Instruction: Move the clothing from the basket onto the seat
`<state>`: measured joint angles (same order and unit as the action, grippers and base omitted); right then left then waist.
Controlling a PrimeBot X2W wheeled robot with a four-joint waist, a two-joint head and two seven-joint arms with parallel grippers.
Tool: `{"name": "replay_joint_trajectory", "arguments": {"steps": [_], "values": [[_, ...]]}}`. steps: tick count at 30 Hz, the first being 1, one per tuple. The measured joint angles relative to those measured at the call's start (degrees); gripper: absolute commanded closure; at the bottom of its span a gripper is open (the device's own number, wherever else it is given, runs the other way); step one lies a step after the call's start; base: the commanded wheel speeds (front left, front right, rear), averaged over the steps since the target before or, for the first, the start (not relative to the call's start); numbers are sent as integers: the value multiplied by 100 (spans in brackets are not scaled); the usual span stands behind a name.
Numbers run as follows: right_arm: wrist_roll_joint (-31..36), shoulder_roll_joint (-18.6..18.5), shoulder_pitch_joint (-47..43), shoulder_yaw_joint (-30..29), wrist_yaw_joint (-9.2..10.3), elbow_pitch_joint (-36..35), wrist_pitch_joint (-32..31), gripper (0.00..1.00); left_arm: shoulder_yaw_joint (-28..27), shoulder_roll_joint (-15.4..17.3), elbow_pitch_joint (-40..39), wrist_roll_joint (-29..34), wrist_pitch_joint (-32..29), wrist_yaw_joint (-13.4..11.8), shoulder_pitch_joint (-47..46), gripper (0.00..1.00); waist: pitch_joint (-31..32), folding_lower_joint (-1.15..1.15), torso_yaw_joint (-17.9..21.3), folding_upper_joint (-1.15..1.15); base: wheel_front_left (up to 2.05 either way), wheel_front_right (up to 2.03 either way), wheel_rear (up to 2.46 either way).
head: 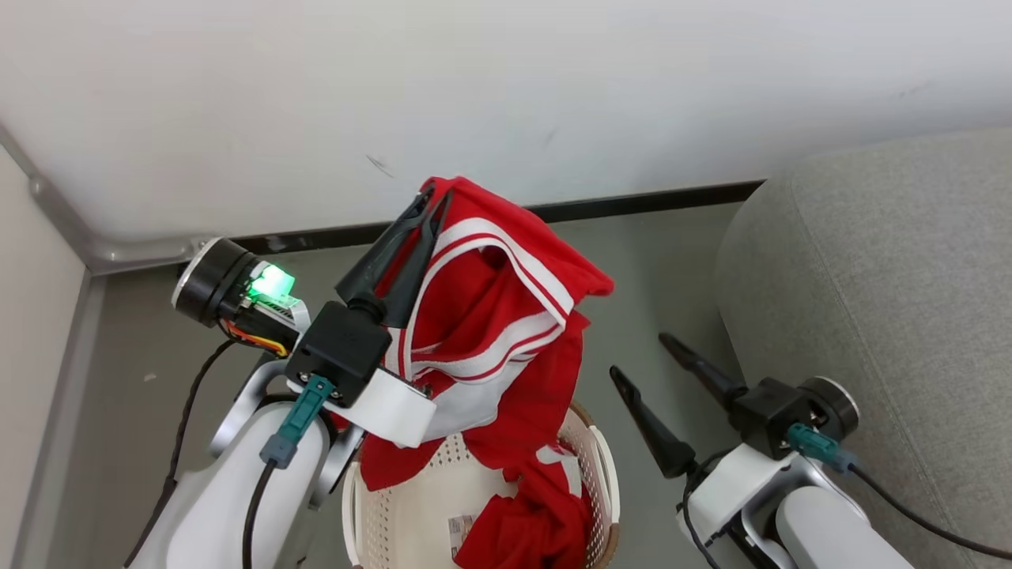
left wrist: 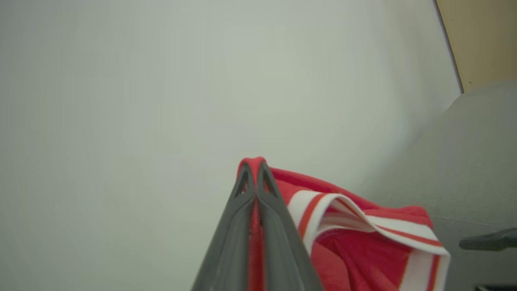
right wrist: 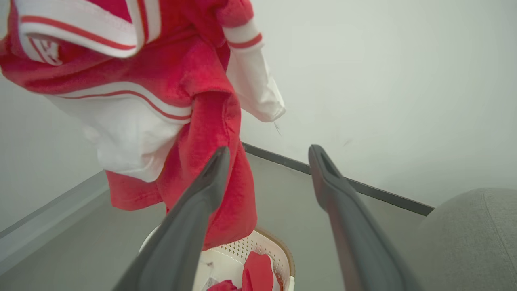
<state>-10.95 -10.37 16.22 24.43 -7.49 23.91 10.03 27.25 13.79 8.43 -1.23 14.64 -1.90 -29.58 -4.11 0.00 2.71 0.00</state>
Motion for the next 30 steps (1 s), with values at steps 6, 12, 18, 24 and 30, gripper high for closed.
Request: {"name": "replay_joint_trajectory", "arguments": {"steps": [6,12,18,24,30], "values": [[-434,-248,57,556,0,47,-200,0,107,-37,-122,-9,1,97,0,100,192,0,-21,0,0,0,0],[-866,-397,192,1145,0,52,-353,0,171,-59,-126,-12,1,148,1,100,345,0,-62,0,0,0,0],[-1188,-483,383,1563,0,38,-457,0,258,-110,-123,-19,1,200,29,100,454,0,-117,0,0,0,0],[-1396,-603,578,1971,0,30,-519,0,394,-179,-198,-20,-2,297,34,100,512,0,-181,0,0,0,0],[-1443,-686,907,2283,0,81,-558,0,482,-247,-279,-58,-41,349,34,100,523,0,-254,0,0,0,0]]}}
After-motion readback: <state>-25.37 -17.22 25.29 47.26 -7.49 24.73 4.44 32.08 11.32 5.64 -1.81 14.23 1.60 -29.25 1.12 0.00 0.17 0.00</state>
